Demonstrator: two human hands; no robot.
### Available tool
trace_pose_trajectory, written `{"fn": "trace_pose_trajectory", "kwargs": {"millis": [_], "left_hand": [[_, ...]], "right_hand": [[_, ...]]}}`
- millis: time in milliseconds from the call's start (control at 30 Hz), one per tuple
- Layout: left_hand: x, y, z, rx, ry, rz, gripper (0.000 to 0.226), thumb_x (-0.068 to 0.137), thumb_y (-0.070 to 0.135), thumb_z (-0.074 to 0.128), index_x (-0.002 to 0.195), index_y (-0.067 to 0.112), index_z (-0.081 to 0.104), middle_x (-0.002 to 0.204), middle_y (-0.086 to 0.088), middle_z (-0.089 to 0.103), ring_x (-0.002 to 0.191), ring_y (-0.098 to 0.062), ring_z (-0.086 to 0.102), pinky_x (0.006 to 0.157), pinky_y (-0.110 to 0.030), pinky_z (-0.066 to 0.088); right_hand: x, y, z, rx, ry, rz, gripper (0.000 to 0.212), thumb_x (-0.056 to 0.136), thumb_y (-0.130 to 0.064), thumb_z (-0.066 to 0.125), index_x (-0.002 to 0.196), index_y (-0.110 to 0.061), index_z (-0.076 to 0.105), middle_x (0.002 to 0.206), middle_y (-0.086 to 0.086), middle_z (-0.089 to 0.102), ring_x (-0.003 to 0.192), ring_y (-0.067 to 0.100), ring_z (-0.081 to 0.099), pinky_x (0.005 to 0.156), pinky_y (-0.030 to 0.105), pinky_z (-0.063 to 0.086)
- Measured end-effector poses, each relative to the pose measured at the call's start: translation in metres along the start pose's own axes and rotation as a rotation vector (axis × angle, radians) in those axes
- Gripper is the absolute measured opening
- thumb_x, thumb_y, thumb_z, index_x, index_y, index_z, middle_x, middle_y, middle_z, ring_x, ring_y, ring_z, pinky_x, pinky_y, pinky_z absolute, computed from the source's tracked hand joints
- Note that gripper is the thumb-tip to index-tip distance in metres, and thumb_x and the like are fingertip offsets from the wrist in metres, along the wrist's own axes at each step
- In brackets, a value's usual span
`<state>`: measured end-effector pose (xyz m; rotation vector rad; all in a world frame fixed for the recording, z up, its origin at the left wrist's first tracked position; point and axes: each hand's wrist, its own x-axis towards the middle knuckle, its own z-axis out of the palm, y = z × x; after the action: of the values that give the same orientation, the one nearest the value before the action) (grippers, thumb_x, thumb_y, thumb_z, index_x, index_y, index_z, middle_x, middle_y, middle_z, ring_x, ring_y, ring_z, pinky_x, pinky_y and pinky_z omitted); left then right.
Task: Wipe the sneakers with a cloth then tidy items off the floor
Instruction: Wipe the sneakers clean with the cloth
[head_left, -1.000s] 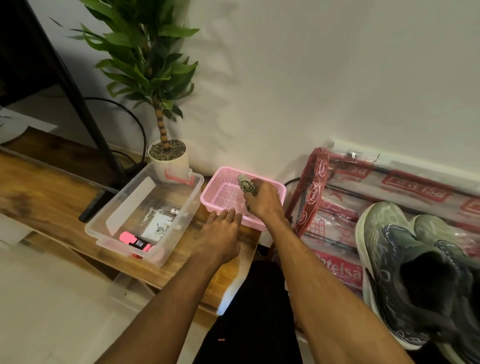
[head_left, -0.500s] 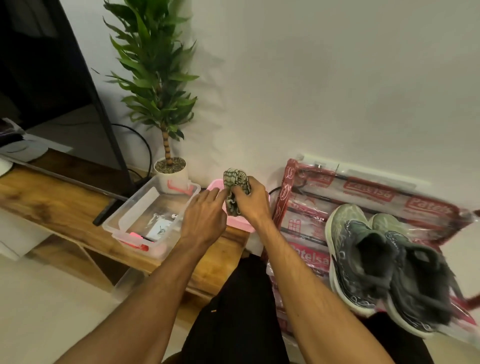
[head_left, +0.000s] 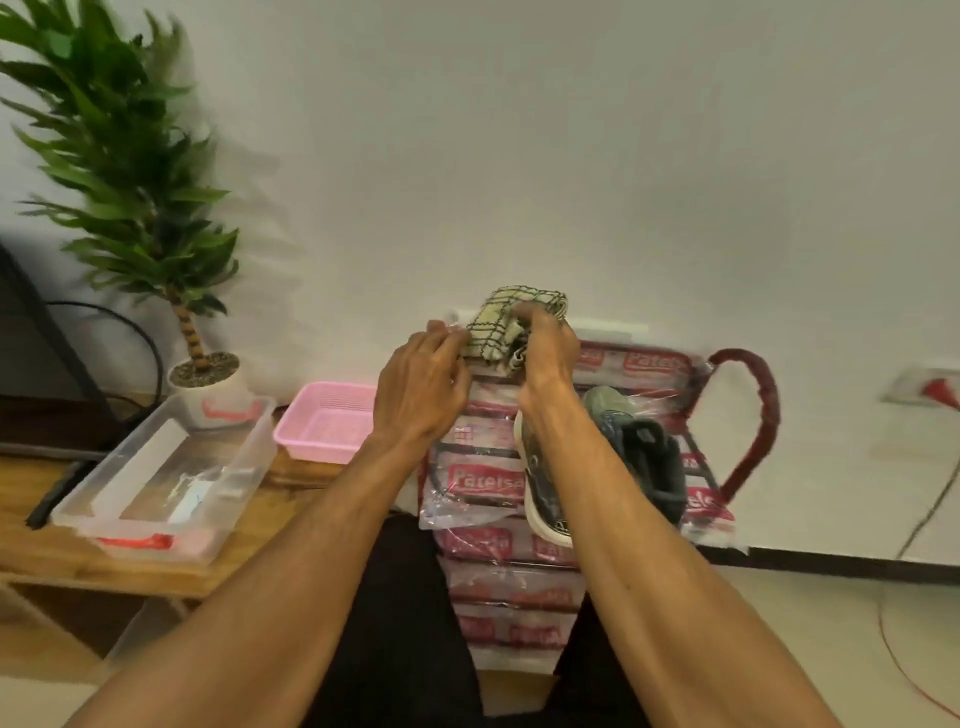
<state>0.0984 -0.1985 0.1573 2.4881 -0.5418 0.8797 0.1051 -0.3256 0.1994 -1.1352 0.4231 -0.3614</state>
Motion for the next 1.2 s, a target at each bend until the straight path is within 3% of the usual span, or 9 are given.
{"fn": "trace_pose_trajectory", "kwargs": {"millis": [200, 400, 633, 800, 1000, 1200], "left_hand": [[-0.009, 0.049, 0.046, -0.086, -0.143, 0.058, 0.037, 0.092, 0.024, 0.055, 0.13, 0.02, 0.056, 0.125, -0.002, 0.063, 0.113, -0.017, 0.058, 0.09, -0.032, 0.047], [-0.01, 0.07, 0.083, -0.034, -0.358, 0.046, 0.049, 0.092, 0.033, 0.059, 0.139, 0.027, 0.044, 0.136, 0.004, 0.054, 0.111, -0.021, 0.059, 0.077, -0.037, 0.052], [-0.006, 0.085, 0.113, -0.04, -0.534, 0.013, 0.057, 0.088, 0.024, 0.067, 0.139, 0.027, 0.043, 0.137, 0.0, 0.053, 0.111, -0.027, 0.06, 0.082, -0.04, 0.051], [-0.009, 0.089, 0.122, -0.086, -0.51, -0.044, 0.054, 0.088, 0.005, 0.06, 0.135, 0.029, 0.048, 0.126, -0.005, 0.063, 0.106, -0.026, 0.063, 0.082, -0.037, 0.051], [-0.015, 0.09, 0.118, -0.13, -0.444, -0.151, 0.057, 0.087, -0.005, 0.052, 0.132, 0.029, 0.053, 0.12, -0.009, 0.065, 0.103, -0.027, 0.062, 0.075, -0.033, 0.048], [-0.014, 0.07, 0.108, -0.099, -0.397, -0.186, 0.052, 0.087, -0.004, 0.05, 0.13, 0.025, 0.054, 0.118, -0.011, 0.066, 0.104, -0.03, 0.062, 0.084, -0.038, 0.051]], "right_hand": [[0.036, -0.015, -0.063, -0.266, 0.099, -0.153, 0.016, 0.077, -0.009, 0.07, 0.093, -0.013, 0.067, 0.088, 0.002, 0.073, 0.08, 0.021, 0.071, 0.074, 0.044, 0.06], [0.058, -0.008, -0.112, -0.399, 0.177, -0.214, 0.012, 0.077, -0.014, 0.069, 0.089, -0.017, 0.068, 0.085, 0.0, 0.073, 0.081, 0.023, 0.071, 0.073, 0.045, 0.06], [0.067, -0.009, -0.144, -0.4, 0.259, -0.252, 0.021, 0.086, -0.009, 0.066, 0.084, -0.029, 0.059, 0.085, -0.006, 0.069, 0.081, 0.016, 0.07, 0.075, 0.039, 0.06], [0.07, -0.017, -0.157, -0.49, 0.294, -0.352, 0.028, 0.086, -0.011, 0.066, 0.076, -0.034, 0.053, 0.08, -0.014, 0.063, 0.08, 0.013, 0.067, 0.076, 0.038, 0.06], [0.07, -0.015, -0.162, -0.49, 0.3, -0.339, 0.026, 0.086, -0.014, 0.067, 0.088, -0.035, 0.054, 0.087, -0.013, 0.064, 0.088, 0.017, 0.068, 0.08, 0.041, 0.059], [0.068, -0.014, -0.157, -0.478, 0.278, -0.323, 0.019, 0.087, -0.01, 0.066, 0.099, -0.024, 0.06, 0.088, -0.009, 0.065, 0.087, 0.016, 0.068, 0.076, 0.033, 0.059]]}}
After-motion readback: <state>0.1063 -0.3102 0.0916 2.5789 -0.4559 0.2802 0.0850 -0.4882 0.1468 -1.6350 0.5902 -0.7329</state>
